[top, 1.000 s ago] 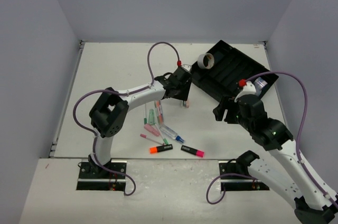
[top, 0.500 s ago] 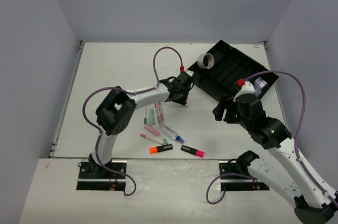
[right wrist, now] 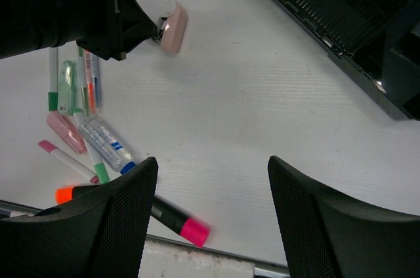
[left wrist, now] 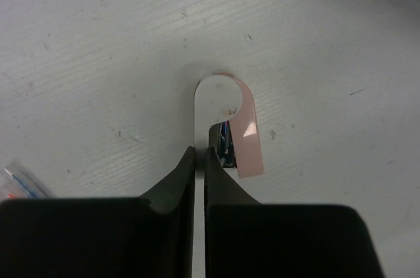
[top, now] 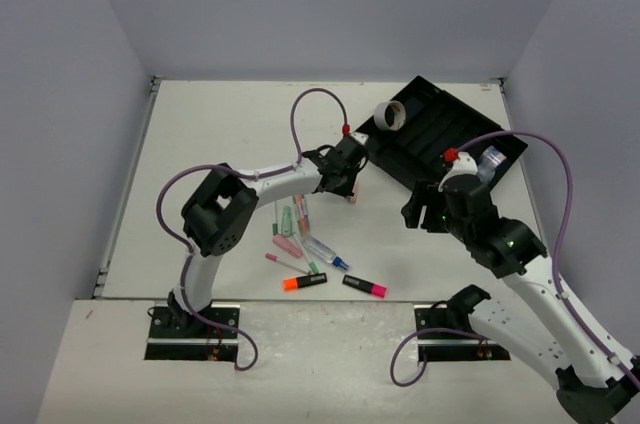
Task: Sort the stationery into containers
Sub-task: Pick up the stapler from the center of the board.
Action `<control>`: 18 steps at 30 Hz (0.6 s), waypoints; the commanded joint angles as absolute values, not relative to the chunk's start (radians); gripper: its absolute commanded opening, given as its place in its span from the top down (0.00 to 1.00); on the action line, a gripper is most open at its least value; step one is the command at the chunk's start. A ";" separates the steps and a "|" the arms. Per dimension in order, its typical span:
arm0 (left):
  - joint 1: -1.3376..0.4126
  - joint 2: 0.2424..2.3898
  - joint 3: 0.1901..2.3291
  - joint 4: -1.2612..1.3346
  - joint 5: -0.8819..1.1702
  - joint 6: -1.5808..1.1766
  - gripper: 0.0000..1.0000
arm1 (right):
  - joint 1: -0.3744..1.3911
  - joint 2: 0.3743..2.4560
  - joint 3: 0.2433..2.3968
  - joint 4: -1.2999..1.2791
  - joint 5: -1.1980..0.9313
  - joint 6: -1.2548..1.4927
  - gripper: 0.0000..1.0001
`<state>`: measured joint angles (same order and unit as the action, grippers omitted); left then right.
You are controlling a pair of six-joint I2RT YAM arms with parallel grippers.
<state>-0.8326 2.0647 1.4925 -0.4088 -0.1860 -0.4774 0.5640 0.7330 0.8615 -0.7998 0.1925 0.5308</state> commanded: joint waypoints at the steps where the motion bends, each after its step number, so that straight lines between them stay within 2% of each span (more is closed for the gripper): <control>1: -0.836 2.068 1.490 -0.385 -0.192 -0.459 1.00 | 0.569 0.735 0.851 -0.773 0.196 0.523 0.30; 7: -0.838 1.990 1.448 -0.377 -0.218 -0.481 1.00 | 0.569 0.777 0.840 -0.742 0.150 0.549 0.30; 13: -0.855 1.817 1.357 -0.309 -0.210 -0.541 1.00 | 0.569 0.839 0.770 -0.508 -0.074 0.615 0.31; 18: -0.897 1.666 1.260 -0.216 -0.172 -0.600 1.00 | 0.568 0.914 0.744 -0.356 -0.141 0.672 0.31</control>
